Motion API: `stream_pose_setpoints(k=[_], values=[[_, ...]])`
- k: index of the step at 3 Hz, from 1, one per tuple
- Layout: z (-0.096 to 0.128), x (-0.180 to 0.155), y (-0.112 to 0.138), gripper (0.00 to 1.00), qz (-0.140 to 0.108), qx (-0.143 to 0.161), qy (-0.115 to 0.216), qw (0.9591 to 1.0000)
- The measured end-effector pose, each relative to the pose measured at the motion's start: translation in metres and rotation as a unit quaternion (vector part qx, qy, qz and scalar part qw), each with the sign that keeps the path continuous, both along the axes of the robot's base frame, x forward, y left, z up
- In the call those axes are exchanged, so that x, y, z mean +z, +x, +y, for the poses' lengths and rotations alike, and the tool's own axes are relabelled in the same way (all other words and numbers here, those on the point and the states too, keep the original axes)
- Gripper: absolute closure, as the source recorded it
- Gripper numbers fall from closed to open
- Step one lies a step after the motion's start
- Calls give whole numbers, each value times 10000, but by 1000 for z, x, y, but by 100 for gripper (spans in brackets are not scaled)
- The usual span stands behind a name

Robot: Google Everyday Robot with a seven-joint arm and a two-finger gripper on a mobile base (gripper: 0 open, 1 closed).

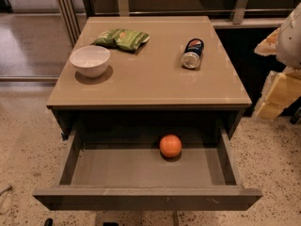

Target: Pick orange from top drawer and place on counter

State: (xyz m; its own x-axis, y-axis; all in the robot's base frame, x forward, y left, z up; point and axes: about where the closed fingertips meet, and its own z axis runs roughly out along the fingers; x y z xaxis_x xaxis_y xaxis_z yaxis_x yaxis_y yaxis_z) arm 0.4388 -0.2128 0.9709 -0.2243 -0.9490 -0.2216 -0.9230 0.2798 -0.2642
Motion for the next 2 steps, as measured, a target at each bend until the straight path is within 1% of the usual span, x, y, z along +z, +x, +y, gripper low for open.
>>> stream_pose_setpoints(k=[1,2], values=[[11,-19,-4,42,-45,124,188,9997],[37,-71,1,65,-105,457,742,9961]])
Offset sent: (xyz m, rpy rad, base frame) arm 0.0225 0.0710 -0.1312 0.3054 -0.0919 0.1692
